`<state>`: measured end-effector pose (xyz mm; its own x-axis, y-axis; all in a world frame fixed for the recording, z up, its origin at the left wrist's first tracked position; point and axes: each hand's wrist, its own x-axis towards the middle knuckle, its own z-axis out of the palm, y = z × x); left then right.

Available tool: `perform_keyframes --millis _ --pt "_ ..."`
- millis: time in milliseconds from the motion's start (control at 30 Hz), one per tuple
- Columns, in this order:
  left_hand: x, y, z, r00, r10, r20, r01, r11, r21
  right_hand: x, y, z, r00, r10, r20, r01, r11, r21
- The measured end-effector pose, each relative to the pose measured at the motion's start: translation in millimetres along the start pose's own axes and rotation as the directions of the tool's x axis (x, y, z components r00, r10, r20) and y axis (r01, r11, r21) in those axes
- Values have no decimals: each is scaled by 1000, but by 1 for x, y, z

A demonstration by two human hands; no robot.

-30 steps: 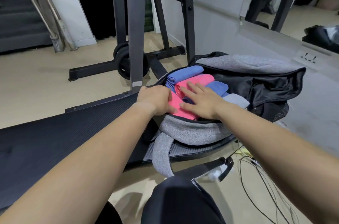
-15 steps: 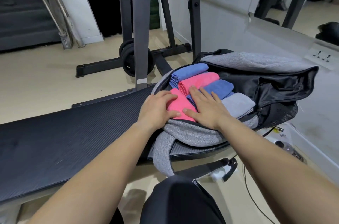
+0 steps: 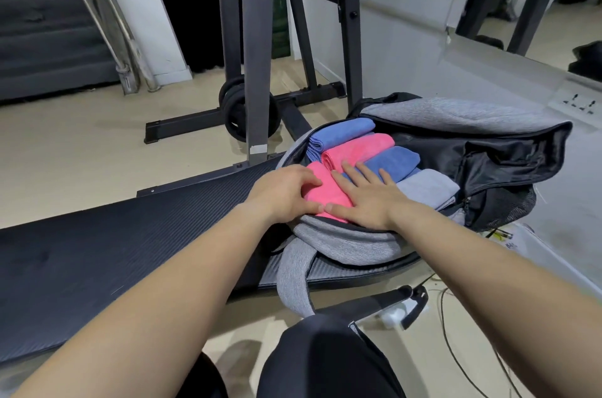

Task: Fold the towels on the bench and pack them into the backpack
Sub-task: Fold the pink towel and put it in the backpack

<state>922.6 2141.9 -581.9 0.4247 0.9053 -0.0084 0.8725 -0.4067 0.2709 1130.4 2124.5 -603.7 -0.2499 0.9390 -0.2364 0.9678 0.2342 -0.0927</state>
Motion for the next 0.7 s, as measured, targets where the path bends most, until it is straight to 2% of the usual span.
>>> perform_keyframes --millis 33,100,133,200,267,367,467,600,700 --pt "5 5 -7 999 -30 -30 30 999 15 1 0 -7 1000 -3 -10 3 1000 22" --pt "23 15 -21 980 -76 -182 79 997 7 4 1 -23 992 7 -124 2 997 73" --pt "35 19 -26 962 -73 -262 75 997 0 6 1 -28 984 33 -175 -16 995 98" --pt "59 23 -28 948 -2 -319 14 999 34 9 0 -29 983 96 -153 -76 988 133" --pt "79 22 -24 979 77 -187 -51 989 139 11 -1 -15 990 124 -66 -117 987 107" --pt "87 11 -9 994 108 -24 -104 984 148 13 4 2 990 116 -74 -110 990 89" --pt "71 -8 20 987 163 -2 -163 985 65 10 5 9 990 85 -109 -75 993 91" --pt "69 -14 35 989 140 36 -144 978 153 8 8 0 991 73 -110 -60 991 117" --pt "73 -11 31 988 145 59 -153 972 180 15 14 -14 986 56 -158 -49 998 46"
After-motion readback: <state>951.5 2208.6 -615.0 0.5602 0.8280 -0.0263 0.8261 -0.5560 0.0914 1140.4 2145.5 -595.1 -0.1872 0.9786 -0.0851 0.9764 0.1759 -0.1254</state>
